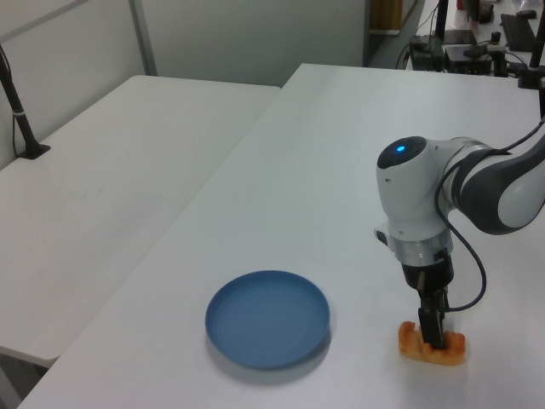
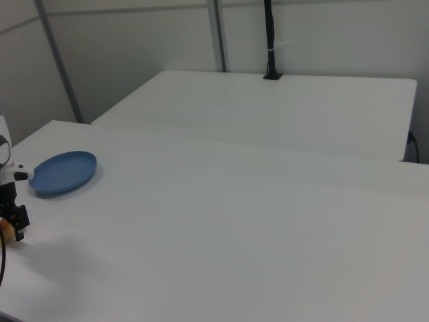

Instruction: Put the bread on the table

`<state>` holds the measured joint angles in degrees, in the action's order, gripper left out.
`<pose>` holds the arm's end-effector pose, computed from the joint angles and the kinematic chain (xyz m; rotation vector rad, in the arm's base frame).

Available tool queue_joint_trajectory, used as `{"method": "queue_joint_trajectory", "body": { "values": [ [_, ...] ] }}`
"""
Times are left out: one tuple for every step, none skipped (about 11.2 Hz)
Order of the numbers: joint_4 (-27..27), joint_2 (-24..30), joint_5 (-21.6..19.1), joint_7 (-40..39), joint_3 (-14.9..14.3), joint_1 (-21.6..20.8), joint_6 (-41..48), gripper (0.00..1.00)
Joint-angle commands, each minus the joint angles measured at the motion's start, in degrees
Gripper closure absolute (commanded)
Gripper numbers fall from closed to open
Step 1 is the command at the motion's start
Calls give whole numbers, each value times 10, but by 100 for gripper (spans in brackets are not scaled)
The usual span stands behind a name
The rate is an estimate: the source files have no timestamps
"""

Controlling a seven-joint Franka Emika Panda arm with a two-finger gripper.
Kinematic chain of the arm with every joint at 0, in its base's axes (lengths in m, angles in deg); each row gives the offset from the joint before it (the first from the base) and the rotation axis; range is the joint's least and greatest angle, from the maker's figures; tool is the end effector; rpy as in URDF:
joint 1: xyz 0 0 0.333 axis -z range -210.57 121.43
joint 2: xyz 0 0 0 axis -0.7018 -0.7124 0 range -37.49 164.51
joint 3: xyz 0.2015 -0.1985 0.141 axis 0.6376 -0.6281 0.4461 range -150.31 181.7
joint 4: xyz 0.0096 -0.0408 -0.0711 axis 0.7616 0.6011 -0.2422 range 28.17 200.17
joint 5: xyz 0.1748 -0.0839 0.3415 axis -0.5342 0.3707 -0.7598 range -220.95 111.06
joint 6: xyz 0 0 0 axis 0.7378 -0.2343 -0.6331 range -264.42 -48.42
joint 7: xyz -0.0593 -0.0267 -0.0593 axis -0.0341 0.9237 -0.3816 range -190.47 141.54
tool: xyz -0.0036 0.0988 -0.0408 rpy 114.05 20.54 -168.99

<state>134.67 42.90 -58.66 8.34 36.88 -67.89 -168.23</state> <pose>0.4290 0.4141 0.3005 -3.0820 -0.2438 0.4112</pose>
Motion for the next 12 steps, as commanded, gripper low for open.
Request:
{"method": "queue_joint_trajectory", "body": {
  "values": [
    [-13,29,7,12,2,5,25,0],
    [-26,37,7,12,3,12,39,0],
    [-41,43,7,13,3,14,51,0],
    [-52,52,7,11,4,24,63,0],
    [-74,63,6,9,4,35,81,0],
    [-102,69,6,6,4,48,115,0],
    [-128,76,6,-6,4,63,153,0],
    [-150,89,7,-38,1,77,188,0],
    [-166,101,7,-66,-6,94,214,0],
    [-179,113,8,-86,-32,103,238,0],
    [-192,124,8,-114,-66,104,267,0],
    [-201,131,8,-149,-98,108,296,0]
  ]
}}
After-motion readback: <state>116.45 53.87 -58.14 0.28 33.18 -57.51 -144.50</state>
